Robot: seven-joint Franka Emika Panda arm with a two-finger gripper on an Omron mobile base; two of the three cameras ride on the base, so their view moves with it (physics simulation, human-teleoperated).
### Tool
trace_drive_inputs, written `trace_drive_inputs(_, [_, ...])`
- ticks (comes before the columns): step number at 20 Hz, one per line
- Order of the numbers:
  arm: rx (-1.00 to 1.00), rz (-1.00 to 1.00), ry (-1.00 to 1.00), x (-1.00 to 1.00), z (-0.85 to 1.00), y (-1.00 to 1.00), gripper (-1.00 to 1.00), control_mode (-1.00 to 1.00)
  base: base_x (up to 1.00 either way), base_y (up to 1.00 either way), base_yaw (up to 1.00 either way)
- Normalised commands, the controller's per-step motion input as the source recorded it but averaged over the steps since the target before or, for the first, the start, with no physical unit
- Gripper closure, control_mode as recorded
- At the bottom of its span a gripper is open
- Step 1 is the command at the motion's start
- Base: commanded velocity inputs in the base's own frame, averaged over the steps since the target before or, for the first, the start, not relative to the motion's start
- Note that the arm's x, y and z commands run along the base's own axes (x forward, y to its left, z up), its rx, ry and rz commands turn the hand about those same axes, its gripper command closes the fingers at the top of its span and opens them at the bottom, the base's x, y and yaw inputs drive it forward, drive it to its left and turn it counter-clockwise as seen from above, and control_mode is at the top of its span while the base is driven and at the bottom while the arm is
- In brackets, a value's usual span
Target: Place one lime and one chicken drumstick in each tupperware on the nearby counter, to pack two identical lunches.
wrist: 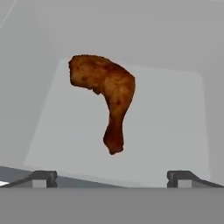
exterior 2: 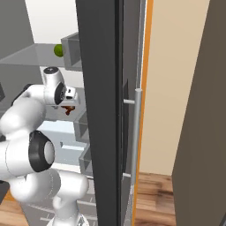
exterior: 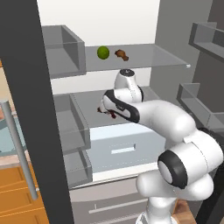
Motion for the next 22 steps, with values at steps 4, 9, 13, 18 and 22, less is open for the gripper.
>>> trace_drive_inputs(4, [-0.01,0.0,-0.01,0.27,-0.24,0.0,-1.0,-1.0,0.0,0.0,0.0])
trace_drive_inputs(9, [0.0,0.0,-0.08,0.19,-0.42,0.0,-1.0,-1.0,0.0,0.0,0.0])
trace_drive_inputs(13, [0.0,0.0,-0.24,0.0,-0.32,0.0,-1.0,-1.0,0.0,0.0,0.0])
trace_drive_inputs(18, [0.0,0.0,-0.15,0.06,-0.01,0.0,-1.0,-1.0,0.0,0.0,0.0])
trace_drive_inputs(22, [0.04,0.0,-0.01,0.33,0.0,0.0,-1.0,-1.0,0.0,0.0,0.0])
